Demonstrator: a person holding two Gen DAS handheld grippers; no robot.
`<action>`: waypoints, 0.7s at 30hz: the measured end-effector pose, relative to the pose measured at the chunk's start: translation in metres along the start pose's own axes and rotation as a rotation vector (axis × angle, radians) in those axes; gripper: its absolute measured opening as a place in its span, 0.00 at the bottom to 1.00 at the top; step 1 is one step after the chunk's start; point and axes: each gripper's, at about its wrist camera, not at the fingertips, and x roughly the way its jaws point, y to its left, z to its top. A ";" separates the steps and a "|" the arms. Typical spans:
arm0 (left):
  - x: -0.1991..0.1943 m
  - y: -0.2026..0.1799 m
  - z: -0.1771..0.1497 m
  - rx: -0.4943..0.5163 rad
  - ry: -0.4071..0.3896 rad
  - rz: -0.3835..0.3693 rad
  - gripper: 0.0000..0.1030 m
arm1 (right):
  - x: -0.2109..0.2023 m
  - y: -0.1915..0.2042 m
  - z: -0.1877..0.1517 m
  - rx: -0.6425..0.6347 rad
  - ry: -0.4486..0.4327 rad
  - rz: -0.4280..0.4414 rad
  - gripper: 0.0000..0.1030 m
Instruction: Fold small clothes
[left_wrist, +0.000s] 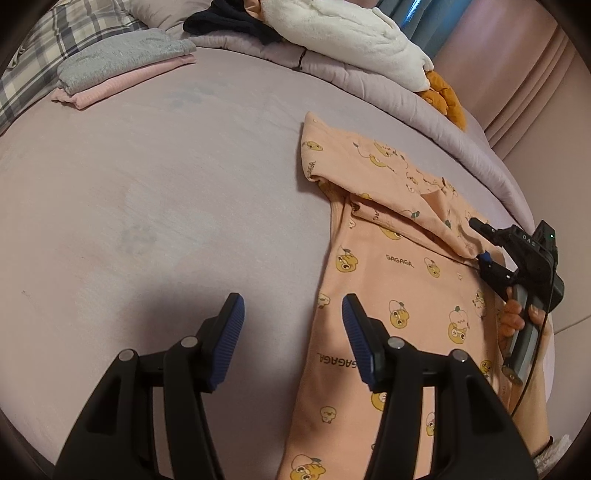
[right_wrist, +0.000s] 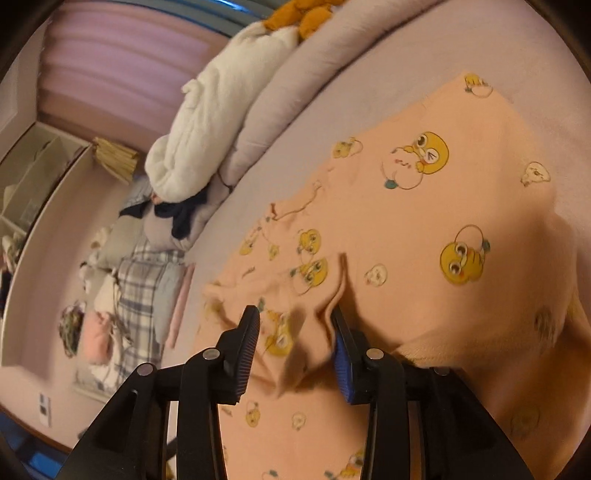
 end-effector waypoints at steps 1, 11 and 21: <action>0.000 -0.001 0.000 0.000 0.002 -0.001 0.53 | 0.001 -0.002 0.003 0.009 -0.005 0.020 0.36; 0.007 -0.001 0.000 -0.004 0.017 0.003 0.53 | -0.032 0.036 0.000 -0.261 -0.140 -0.145 0.06; 0.008 -0.002 0.001 -0.001 0.023 -0.004 0.53 | -0.038 -0.002 0.004 -0.260 -0.184 -0.485 0.06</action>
